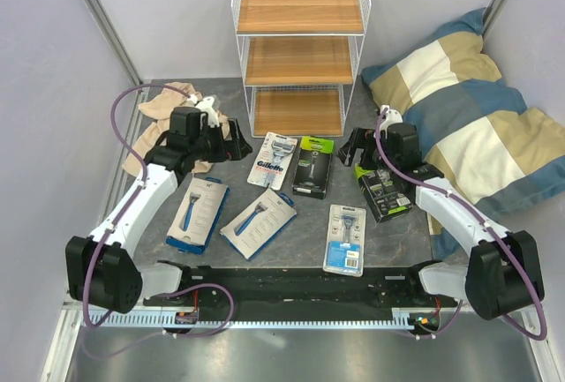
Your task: Place and organize the shaving razors onto the shelf
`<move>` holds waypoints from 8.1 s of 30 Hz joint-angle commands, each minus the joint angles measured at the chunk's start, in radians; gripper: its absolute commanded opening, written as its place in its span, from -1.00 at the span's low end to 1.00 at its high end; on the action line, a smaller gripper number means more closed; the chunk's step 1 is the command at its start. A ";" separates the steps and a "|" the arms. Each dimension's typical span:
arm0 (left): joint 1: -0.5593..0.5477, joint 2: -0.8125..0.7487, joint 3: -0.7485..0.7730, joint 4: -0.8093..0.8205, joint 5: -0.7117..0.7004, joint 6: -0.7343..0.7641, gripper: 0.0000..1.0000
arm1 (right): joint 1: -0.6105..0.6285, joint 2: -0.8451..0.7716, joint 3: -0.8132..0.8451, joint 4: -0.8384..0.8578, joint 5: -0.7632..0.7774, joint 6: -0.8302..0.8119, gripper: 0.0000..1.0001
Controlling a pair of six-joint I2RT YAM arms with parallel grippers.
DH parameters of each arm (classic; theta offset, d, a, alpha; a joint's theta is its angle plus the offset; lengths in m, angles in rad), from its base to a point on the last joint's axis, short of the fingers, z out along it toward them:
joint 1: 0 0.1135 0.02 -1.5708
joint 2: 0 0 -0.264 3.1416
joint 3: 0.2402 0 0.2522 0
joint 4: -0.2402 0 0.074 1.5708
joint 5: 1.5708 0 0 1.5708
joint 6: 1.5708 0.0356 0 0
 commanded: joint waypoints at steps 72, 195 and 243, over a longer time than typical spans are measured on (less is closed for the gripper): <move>-0.475 0.291 0.092 -0.053 -0.201 -0.138 0.78 | 0.432 -0.053 -0.135 -0.529 0.363 0.363 0.26; -0.062 0.186 0.140 0.303 0.682 -0.337 -0.96 | 0.482 -0.327 0.058 -0.250 0.185 0.244 0.96; -0.030 0.143 -0.044 0.717 0.862 -0.566 -0.95 | 0.462 -0.275 -0.215 0.362 -0.061 0.462 -0.23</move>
